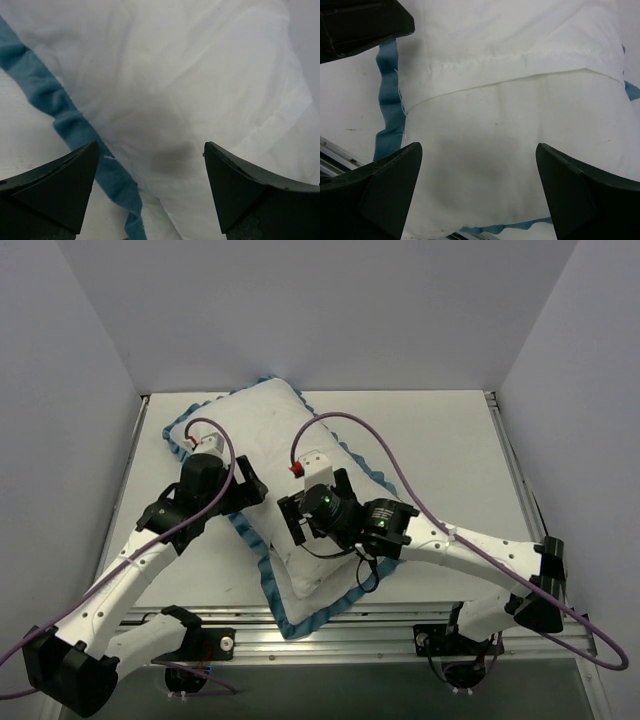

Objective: Remove the pillowcase from the pillow

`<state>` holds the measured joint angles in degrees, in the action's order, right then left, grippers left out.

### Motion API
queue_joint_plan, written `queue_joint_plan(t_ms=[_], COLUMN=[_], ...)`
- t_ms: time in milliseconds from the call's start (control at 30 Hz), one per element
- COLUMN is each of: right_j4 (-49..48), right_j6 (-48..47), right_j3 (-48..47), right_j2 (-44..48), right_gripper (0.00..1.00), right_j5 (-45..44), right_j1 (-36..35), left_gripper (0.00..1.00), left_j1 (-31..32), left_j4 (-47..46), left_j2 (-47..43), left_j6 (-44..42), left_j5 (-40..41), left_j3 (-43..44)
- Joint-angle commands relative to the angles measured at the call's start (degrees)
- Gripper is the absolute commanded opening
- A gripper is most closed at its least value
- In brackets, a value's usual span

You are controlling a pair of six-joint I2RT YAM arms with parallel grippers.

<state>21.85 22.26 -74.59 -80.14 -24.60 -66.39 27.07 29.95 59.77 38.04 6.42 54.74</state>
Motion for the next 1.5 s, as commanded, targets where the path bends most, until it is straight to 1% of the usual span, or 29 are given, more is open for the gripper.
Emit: queue_joint_plan(t_ms=[0, 100, 200, 400, 467, 500, 533, 567, 633, 667, 700, 733, 800, 833, 1000, 1033, 1100, 1200, 1233, 1267, 1333, 1433, 1467], right_j4=[5.6, 6.2, 5.3, 3.6, 3.5, 2.9, 2.6, 2.2, 2.2, 2.0, 1.8, 1.4, -0.3, -0.7, -2.9, -3.2, -4.0, -4.2, -4.3, -4.7, -5.3, -6.3, -6.7], right_j6=[-0.3, -0.1, 0.0, -0.7, -0.7, -0.7, -0.8, -0.8, -0.9, -1.0, -1.2, -1.4, -2.2, -2.5, -3.1, -3.6, -4.0, -4.9, -4.9, -4.9, -4.8, -4.4, -4.3], right_j3=[-3.1, -4.5, -4.1, -2.0, -1.3, -0.7, 0.4, 0.8, 1.3, 1.2, 1.1, 0.9, 0.6, 0.5, -0.3, -0.3, -0.7, -1.4, -1.4, -1.4, -0.7, -0.2, -0.3], right_j2=[-6.0, -9.6, -12.5, -17.5, -18.7, -19.7, -20.1, -20.4, -21.3, -21.2, -20.8, -20.2, -18.3, -17.7, -13.0, -12.4, -11.3, -11.0, -10.9, -10.6, -10.2, -9.4, -9.0], right_gripper=[0.92, 0.93, 0.93, 0.96, 0.95, 0.87, 0.8, 0.6, 0.36, 0.16, 0.07, 0.0, 0.0, 0.0, 0.0, 0.0, 0.0, 0.0, 0.0, 0.0, 0.0, 0.0, 0.0], right_j5=[-7.9, -8.9, -8.5, -7.9, -8.4, -8.3, -8.1, -7.9, -7.3, -7.3, -6.9, -6.2, -4.2, -2.5, 0.9, 1.8, 2.9, 3.8, 3.9, 4.1, 4.5, 5.6, 5.9], right_j1=[-3.8, -5.9, -6.6, -6.6, -5.7, -5.2, -4.6, -3.7, -3.0, -2.8, -2.7, -2.5, -1.5, -0.9, 2.6, 3.7, 4.2, 4.4, 4.4, 4.4, 4.5, 4.6, 4.7], left_gripper=[0.94, 0.94, 0.94, 0.94, 0.95, 0.95, 0.95, 0.95, 0.95, 0.96, 0.96, 0.97, 0.98, 0.98, 1.0, 0.98, 0.9, 0.81, 0.77, 0.75, 0.68, 0.62, 0.56], left_j1=[-1.2, -3.1, -5.0, -5.4, -5.4, -5.4, -5.4, -5.4, -5.4, -5.4, -5.4, -5.4, -5.3, -5.2, -4.9, -4.9, -4.9, -4.8, -4.8, -4.8, -4.4, -3.2, -2.8], left_j4=[6.4, 6.2, 5.4, 2.2, 1.3, 0.5, -0.2, -0.9, -3.2, -4.3, -6.3, -7.6, -9.8, -10.3, -12.6, -13.0, -14.5, -16.9, -17.9, -18.9, -21.9, -25.6, -26.3], left_j2=[-3.9, -6.8, -7.6, -8.0, -8.2, -8.4, -8.5, -8.6, -8.9, -8.9, -8.9, -9.0, -9.2, -9.4, -10.8, -10.8, -10.1, -8.1, -7.7, -7.3, -6.0, -4.0, -3.3], left_j6=[1.6, 2.6, 3.4, 3.8, 3.9, 4.2, 4.4, 4.7, 5.6, 5.8, 6.3, 6.8, 7.3, 7.6, 7.5, 7.5, 7.5, 7.7, 8.4, 8.6, 9.9, 10.7, 10.8], left_j5=[-0.7, -2.2, -3.9, -6.4, -8.9, -9.3, -9.8, -11.1, -12.5, -13.3, -15.2, -16.4, -19.5, -20.0, -21.9, -22.2, -22.8, -24.3, -24.7, -25.9, -26.5, -26.8, -26.8], left_j3=[-4.2, -7.4, -10.5, -14.6, -15.2, -16.1, -16.6, -17.3, -19.1, -19.8, -20.5, -22.0, -23.3, -24.2, -26.0, -26.3, -26.7, -27.4, -27.7, -28.3, -28.6, -28.8, -28.6])
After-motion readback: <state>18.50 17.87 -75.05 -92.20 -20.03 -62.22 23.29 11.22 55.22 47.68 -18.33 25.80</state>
